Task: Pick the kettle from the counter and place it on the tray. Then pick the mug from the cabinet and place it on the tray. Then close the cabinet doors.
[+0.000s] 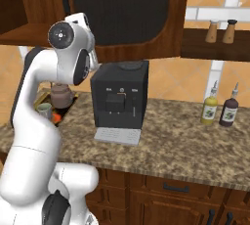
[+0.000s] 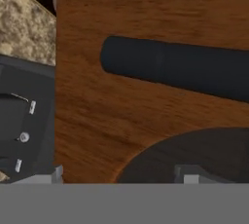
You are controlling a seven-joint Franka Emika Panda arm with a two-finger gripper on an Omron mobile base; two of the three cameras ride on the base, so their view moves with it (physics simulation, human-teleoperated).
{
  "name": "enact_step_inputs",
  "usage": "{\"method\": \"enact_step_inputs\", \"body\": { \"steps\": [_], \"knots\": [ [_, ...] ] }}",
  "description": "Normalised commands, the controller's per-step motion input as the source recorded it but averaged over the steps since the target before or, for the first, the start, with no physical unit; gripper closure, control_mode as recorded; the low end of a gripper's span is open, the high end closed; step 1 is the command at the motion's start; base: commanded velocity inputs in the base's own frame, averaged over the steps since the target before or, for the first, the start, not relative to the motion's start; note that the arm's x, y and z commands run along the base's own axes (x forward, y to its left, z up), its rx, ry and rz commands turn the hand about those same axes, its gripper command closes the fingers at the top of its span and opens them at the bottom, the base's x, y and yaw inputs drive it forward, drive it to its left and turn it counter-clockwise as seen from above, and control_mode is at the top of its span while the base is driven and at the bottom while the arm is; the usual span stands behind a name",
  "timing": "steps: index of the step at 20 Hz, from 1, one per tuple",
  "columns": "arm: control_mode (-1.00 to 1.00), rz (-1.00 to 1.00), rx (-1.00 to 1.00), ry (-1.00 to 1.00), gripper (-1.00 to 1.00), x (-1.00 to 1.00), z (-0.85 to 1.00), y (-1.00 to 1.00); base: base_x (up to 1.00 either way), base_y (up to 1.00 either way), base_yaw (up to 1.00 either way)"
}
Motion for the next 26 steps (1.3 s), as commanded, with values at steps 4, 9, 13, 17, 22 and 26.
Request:
{"method": "enact_step_inputs", "body": {
  "steps": [4, 9, 13, 17, 22, 26],
  "knots": [
    [-1.0, 0.02, 0.0, 0.01, -1.0, 1.0, -0.26, 0.02, 0.0, 0.0, 0.0],
    [-1.0, 0.03, 0.0, 0.01, -1.0, 0.99, -0.3, 0.0, 0.0, 0.0, 0.0],
    [-1.0, 0.06, 0.0, 0.02, -1.0, 0.98, -0.31, 0.0, 0.0, 0.0, 0.0],
    [-1.0, 0.06, 0.0, 0.04, -1.0, 1.0, -0.35, 0.0, 0.0, 0.0, 0.0],
    [-1.0, 0.07, 0.0, 0.05, -1.0, 0.77, -0.66, 0.0, 0.0, 0.0, 0.0],
    [-1.0, 0.03, -0.02, 0.0, -1.0, 0.04, -1.0, 0.0, 0.0, 0.0, 0.0]
  ]
}}
